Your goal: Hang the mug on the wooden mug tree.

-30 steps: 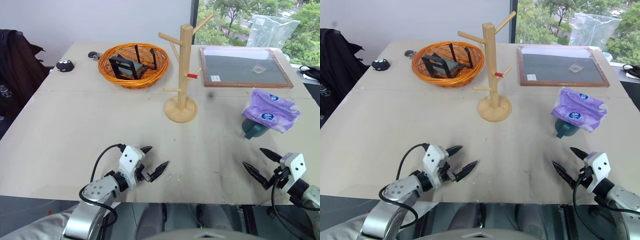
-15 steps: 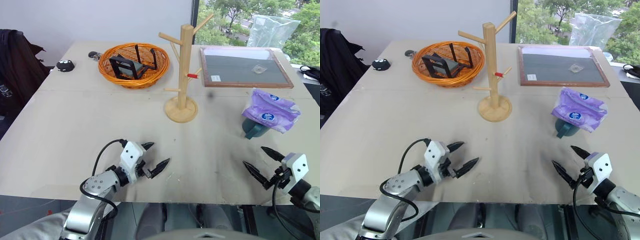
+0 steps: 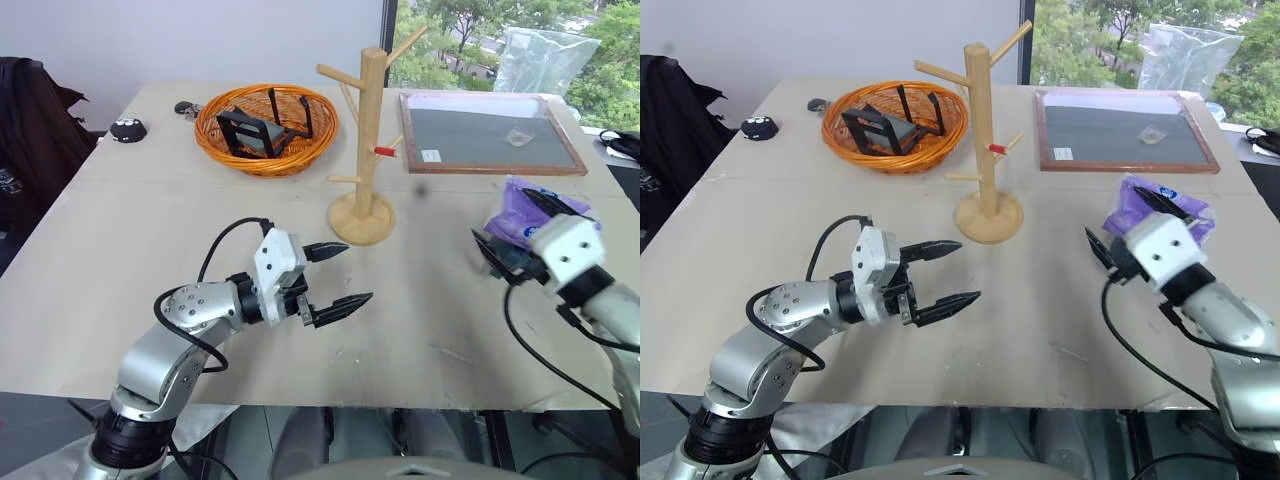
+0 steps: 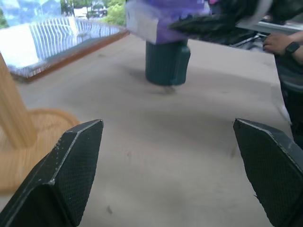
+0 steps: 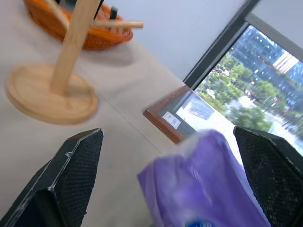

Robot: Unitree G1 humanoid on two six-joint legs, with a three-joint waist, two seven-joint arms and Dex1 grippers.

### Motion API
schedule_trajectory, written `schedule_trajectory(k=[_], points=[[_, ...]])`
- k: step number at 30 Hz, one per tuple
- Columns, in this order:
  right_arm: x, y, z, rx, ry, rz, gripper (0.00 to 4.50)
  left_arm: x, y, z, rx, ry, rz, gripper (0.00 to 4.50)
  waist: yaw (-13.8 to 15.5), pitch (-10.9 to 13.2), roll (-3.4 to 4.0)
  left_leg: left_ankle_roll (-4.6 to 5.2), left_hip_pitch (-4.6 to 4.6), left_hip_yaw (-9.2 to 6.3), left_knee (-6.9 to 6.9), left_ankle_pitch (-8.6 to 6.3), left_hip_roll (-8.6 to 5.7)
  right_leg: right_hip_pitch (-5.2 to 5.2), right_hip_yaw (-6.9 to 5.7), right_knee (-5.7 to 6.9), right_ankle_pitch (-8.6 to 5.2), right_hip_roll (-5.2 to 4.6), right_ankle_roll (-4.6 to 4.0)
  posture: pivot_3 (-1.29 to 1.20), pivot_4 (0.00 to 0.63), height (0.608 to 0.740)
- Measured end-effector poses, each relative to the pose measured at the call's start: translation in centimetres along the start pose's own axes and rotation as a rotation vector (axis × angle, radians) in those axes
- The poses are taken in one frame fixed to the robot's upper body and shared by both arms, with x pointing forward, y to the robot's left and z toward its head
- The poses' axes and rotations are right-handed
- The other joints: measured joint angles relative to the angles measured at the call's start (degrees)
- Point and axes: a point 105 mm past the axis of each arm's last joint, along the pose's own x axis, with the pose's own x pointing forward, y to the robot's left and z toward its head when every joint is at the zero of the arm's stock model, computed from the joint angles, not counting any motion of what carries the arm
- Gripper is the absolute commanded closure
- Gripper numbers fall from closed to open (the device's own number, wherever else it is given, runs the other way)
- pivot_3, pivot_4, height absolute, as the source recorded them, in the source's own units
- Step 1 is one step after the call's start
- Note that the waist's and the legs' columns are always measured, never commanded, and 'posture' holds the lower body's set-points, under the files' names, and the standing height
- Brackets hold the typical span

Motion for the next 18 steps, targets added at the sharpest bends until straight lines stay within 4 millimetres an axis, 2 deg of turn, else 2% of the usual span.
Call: schedule_trajectory(k=[4, 8, 9, 11, 18], points=[[0.9, 0.0, -2.0, -0.011, 0.096, -0.039, 0.04, 0.5, -0.3, 1.0, 0.018, -0.01, -0.02, 0.0, 0.0, 0.0, -0.02, 0.0, -0.03, -0.01, 0.0, 0.0, 0.0, 0.0, 0.0, -0.02, 0.0, 0.0, 0.0, 0.0, 0.15, 0.737], [1.0, 0.2, -2.8, -0.038, 0.133, -0.038, 0.04, 0.8, -0.2, 1.6, 0.022, -0.015, -0.008, 0.0, -0.1, 0.0, -0.01, 0.01, 0.0, -0.04, 0.0, 0.0, 0.0, 0.0, 0.0, 0.0, 0.0, 0.0, 0.0, 0.0, 0.15, 0.737], [1.0, 0.3, -2.9, -0.045, 0.14, -0.035, 0.28, 0.8, -0.1, 1.6, 0.022, -0.014, -0.003, 0.0, -0.1, 0.0, -0.01, 0.01, 0.0, -0.04, 0.0, 0.0, 0.0, 0.0, 0.0, 0.0, 0.0, 0.0, 0.0, 0.0, 0.15, 0.737], [1.0, 0.2, -3.4, -0.074, 0.163, -0.033, 0.92, 0.8, 0.0, 1.6, 0.018, -0.009, 0.006, 0.0, -0.2, 0.0, -0.01, 0.01, 0.0, -0.03, 0.0, 0.0, 0.0, 0.0, 0.01, 0.0, 0.0, 0.0, 0.0, 0.0, 0.15, 0.737], [1.0, 0.0, -3.2, -0.165, 0.16, -0.024, 4.47, 1.2, -0.1, 2.0, 0.023, -0.021, 0.015, 0.0, -0.1, 0.0, -0.02, 0.0, -0.01, -0.04, 0.01, 0.0, 0.0, 0.01, 0.01, 0.0, 0.0, 0.0, 0.0, 0.0, 0.15, 0.737]])
